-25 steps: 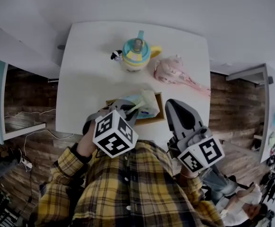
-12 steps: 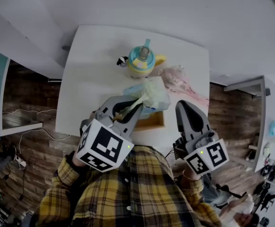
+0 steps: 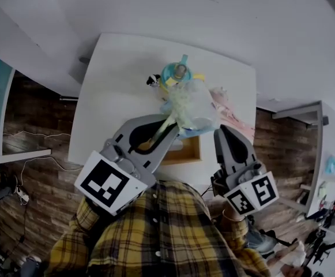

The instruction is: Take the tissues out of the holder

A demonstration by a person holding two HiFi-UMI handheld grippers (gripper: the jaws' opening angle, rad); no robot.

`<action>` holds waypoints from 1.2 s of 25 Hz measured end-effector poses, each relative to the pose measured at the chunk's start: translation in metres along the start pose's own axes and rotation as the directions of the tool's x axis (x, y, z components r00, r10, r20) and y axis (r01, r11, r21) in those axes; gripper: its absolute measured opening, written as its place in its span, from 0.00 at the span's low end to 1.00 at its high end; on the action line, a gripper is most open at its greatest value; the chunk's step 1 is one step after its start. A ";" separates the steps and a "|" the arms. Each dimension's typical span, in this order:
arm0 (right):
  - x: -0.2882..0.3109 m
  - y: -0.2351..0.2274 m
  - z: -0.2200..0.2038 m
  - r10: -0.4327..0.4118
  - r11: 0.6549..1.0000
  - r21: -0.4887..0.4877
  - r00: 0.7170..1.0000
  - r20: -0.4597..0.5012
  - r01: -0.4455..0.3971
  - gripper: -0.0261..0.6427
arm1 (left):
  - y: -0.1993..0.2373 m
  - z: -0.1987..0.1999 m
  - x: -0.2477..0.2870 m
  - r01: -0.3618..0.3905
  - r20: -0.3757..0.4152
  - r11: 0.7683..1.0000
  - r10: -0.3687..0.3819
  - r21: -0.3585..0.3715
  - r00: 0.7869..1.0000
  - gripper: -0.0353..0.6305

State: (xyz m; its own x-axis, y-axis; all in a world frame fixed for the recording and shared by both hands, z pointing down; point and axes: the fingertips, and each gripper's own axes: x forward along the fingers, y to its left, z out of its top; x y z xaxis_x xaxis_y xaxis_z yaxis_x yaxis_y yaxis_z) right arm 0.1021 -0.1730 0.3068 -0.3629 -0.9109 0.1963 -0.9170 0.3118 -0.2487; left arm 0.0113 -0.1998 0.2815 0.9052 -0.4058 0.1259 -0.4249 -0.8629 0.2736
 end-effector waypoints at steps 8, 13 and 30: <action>0.010 0.013 0.000 0.052 0.998 -0.025 0.999 -0.016 -0.052 0.06 | 0.007 0.009 -0.009 0.000 0.053 1.000 0.000 0.000 0.999 0.09; 0.014 0.020 -0.001 0.070 0.997 -0.038 0.997 -0.024 -0.071 0.06 | 0.013 0.008 -0.014 -0.013 0.042 1.000 0.013 0.002 0.999 0.09; 0.030 0.025 0.003 0.190 0.977 -0.085 0.977 -0.094 -0.198 0.06 | 0.021 0.000 -0.020 -0.042 -0.027 0.999 0.042 0.001 0.999 0.10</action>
State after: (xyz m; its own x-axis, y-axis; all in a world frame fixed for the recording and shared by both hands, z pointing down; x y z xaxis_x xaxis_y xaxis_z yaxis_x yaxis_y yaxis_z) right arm 0.0690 -0.1932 0.3032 -0.5443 -0.8057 0.2335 -0.8378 0.5077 -0.2011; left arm -0.0160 -0.2093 0.2847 0.8865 -0.4331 0.1627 -0.4621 -0.8456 0.2674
